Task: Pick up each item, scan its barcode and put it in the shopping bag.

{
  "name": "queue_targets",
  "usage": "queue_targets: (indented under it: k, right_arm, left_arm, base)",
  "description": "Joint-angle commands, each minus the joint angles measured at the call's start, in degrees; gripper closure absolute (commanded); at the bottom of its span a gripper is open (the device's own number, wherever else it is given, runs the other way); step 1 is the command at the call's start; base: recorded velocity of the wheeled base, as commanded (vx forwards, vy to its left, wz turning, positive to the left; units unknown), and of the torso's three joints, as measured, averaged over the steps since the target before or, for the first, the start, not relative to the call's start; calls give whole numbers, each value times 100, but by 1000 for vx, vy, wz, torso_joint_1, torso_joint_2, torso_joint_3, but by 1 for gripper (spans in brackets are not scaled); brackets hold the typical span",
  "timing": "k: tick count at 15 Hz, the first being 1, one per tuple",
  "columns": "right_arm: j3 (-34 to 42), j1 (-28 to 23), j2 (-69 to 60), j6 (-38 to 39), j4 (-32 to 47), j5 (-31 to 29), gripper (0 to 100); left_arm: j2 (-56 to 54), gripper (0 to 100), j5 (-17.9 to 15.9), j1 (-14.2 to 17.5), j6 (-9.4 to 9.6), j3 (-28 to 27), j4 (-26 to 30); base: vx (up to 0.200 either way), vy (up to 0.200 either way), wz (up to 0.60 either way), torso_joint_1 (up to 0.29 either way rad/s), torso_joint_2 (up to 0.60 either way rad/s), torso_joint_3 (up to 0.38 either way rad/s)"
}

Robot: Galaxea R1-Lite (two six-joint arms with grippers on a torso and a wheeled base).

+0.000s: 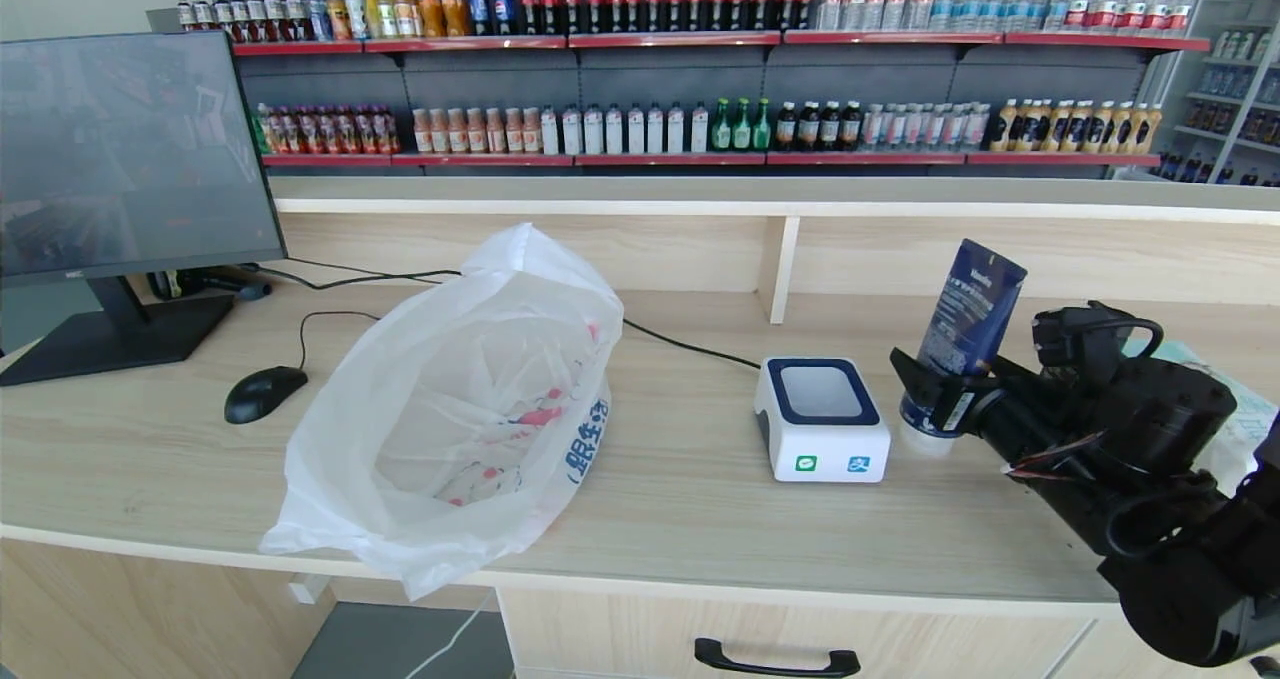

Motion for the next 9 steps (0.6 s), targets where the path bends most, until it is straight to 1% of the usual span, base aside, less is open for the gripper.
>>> queue_targets:
  k: [1, 4, 5, 9]
  right_arm:
    - [31, -42, 37, 8, -3, 0, 0]
    - [49, -77, 55, 34, -3, 0, 0]
    - [57, -77, 55, 43, -3, 0, 100]
    - [22, -77, 46, 43, -3, 0, 100]
  left_arm:
    - [-2, 0, 1, 0, 2, 1, 4]
    - [-2, 0, 1, 0, 2, 1, 4]
    - [-2, 0, 1, 0, 2, 1, 4]
    - [-2, 0, 1, 0, 2, 1, -5]
  base:
    - [0, 0, 0, 0, 0, 0]
    - [0, 0, 0, 0, 0, 0]
    - [0, 0, 0, 0, 0, 0]
    - [0, 0, 0, 0, 0, 0]
